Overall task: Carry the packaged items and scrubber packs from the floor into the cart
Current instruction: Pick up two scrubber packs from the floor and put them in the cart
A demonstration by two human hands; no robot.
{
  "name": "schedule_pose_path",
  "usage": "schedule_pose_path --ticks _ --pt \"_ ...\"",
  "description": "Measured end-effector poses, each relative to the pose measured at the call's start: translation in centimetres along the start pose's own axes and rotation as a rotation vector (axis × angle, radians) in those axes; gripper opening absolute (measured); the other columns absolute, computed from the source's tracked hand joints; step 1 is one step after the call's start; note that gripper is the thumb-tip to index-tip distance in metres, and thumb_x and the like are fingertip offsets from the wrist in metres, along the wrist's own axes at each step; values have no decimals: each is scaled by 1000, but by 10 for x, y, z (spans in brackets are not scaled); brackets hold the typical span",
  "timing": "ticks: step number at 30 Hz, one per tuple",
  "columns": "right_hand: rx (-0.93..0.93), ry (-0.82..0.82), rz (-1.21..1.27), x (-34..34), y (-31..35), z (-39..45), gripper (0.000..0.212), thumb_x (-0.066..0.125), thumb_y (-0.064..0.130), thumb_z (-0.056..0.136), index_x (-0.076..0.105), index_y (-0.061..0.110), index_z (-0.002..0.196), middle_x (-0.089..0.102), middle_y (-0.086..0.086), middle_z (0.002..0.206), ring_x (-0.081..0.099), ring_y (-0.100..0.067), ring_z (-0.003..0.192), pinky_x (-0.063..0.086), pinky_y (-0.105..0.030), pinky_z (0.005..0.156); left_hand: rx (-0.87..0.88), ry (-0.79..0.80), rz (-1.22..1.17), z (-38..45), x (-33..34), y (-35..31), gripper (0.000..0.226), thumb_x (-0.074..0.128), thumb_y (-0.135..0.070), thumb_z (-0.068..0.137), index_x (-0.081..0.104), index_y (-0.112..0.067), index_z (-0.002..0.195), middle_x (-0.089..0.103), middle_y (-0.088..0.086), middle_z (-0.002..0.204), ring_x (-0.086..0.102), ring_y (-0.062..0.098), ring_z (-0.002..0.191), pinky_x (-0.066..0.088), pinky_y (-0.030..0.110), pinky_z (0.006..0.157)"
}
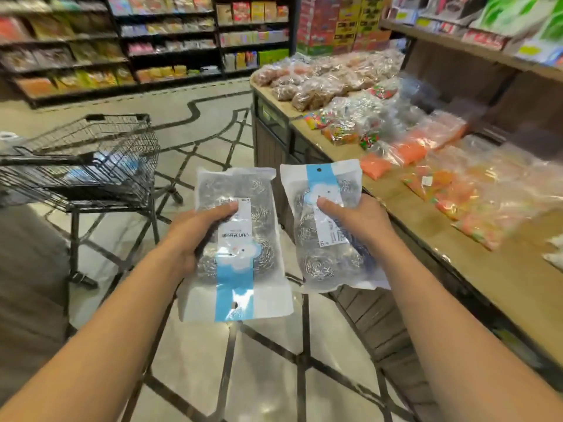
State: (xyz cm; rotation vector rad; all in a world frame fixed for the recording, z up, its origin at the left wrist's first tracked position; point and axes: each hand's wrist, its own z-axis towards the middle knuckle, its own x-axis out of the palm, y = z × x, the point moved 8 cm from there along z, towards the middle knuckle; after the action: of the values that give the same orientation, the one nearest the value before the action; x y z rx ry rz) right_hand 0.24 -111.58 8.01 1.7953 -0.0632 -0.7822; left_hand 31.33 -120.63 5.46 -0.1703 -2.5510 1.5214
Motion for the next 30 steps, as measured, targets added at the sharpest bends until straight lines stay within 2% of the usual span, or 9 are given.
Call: schedule_pose_path --ticks 2,7,9,12,16,20,24,28,30 --pt "-18 41 -21 24 16 27 53 82 65 73 79 29 111 80 8 106 75 -15 97 60 -43 93 -10 -29 -20 26 -17 -8 100 104 -53 26 79 -12 113 80 15 113 72 41 115 57 53 102" --pt "-33 90 -24 85 53 96 58 83 68 69 78 29 112 80 9 105 76 -15 95 61 -43 92 -24 -54 -56 87 -48 -37 55 93 -32 67 76 -8 114 82 12 93 79 25 70 63 34 59" --pt "-44 93 -30 107 70 125 53 83 65 72 78 29 111 80 10 103 76 -14 94 61 -42 92 -3 -85 -80 117 -65 -54 42 90 -26 75 76 -7 109 82 10 84 77 22 62 60 30 52" --pt "-48 91 -58 137 100 164 46 83 59 79 78 29 113 78 10 104 74 -12 93 59 -35 86 -14 -106 -101 160 -89 -80 38 90 -24 77 75 -7 107 81 11 80 77 22 59 60 29 49" --pt "-54 93 -97 175 138 215 44 83 59 79 78 27 110 77 11 99 73 -11 91 56 -30 74 -26 -129 -113 214 -122 -116 32 88 -21 80 73 -7 105 81 13 81 77 23 59 61 32 50" --pt "-60 88 -94 209 169 262 47 82 60 80 78 26 112 78 7 104 73 -16 95 59 -38 88 -16 -129 -130 260 -145 -148 27 86 -21 82 72 -7 100 80 10 74 74 19 52 58 27 45" --pt "-77 117 -78 248 201 310 38 82 57 82 76 28 106 75 13 97 69 -5 85 52 -28 70 -34 -139 -150 307 -170 -172 42 90 -24 76 73 -4 109 82 15 86 78 25 63 64 36 55" --pt "-104 146 -100 292 226 365 48 81 64 77 74 28 107 77 7 104 73 -17 97 58 -39 90 -26 -169 -170 359 -192 -192 61 93 -27 66 72 -3 118 82 17 95 79 29 73 65 39 63" --pt "-122 163 -92 313 236 395 40 82 61 79 73 30 102 75 10 98 72 -17 99 57 -37 90 -18 -201 -166 387 -202 -203 69 94 -30 58 72 -4 117 81 19 99 79 35 88 65 46 80"
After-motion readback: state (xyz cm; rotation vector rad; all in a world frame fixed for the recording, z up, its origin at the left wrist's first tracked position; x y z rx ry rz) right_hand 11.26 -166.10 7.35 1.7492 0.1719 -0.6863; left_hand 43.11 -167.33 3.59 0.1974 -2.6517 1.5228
